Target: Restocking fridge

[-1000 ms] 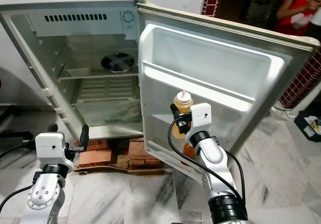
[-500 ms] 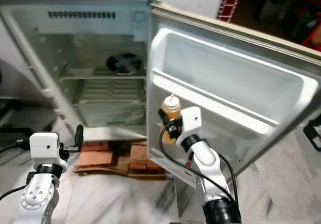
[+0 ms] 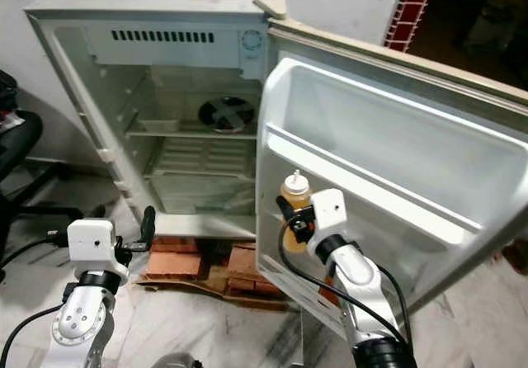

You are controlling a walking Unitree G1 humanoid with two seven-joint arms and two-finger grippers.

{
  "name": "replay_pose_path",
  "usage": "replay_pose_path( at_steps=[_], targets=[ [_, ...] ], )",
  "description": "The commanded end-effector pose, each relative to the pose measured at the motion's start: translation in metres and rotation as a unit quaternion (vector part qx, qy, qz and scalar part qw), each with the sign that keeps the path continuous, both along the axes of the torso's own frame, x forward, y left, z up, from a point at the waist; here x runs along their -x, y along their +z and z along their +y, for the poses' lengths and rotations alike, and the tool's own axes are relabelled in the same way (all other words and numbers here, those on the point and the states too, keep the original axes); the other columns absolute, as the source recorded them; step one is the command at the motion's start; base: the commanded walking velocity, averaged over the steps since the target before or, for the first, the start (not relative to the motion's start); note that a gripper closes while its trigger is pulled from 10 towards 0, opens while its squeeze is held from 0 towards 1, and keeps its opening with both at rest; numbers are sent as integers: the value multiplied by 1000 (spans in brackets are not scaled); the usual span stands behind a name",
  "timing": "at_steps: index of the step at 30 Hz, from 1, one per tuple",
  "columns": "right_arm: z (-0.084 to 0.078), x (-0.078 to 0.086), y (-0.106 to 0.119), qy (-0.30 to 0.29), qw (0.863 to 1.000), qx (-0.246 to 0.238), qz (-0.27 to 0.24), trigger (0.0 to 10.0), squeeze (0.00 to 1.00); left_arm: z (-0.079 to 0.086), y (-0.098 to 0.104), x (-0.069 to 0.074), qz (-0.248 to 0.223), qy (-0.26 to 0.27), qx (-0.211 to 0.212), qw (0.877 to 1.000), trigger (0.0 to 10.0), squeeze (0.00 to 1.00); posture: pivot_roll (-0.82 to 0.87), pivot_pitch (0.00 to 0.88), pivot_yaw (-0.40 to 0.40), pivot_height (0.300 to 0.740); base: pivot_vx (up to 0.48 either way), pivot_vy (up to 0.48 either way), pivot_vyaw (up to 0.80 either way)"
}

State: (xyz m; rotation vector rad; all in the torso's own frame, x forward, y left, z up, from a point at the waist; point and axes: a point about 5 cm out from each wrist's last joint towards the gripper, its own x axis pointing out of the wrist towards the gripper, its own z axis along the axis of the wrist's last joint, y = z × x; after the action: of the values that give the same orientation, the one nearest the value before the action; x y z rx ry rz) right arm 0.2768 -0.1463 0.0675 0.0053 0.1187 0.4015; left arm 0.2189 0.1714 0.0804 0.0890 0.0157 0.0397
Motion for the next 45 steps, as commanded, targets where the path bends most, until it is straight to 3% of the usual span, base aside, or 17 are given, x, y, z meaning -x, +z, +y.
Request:
replay_pose_path(
  at_steps=[1, 12, 31, 45],
  targets=[
    [6, -2, 3, 7, 1000, -2, -9, 10000, 0, 3, 0, 2, 1, 4, -4, 1000, 10000, 0, 27, 39, -11, 740, 0, 0, 0],
    [-3, -1, -6, -12, 1000, 27, 4, 10000, 0, 3, -3, 5, 13, 5, 4, 1000, 10000, 0, 34, 44, -12, 740, 0, 0, 0],
    [-2, 1, -10, -10, 1000, 28, 7, 10000, 0, 2, -2, 5, 8, 5, -15, 1000, 10000, 0, 30, 52, -9, 618, 0, 0, 0],
    [0, -1, -8, -9, 1000, 29, 2, 10000, 0, 1, 1, 3, -1, 9, -10, 1000, 10000, 0, 29, 54, -6, 618, 0, 0, 0]
  ],
)
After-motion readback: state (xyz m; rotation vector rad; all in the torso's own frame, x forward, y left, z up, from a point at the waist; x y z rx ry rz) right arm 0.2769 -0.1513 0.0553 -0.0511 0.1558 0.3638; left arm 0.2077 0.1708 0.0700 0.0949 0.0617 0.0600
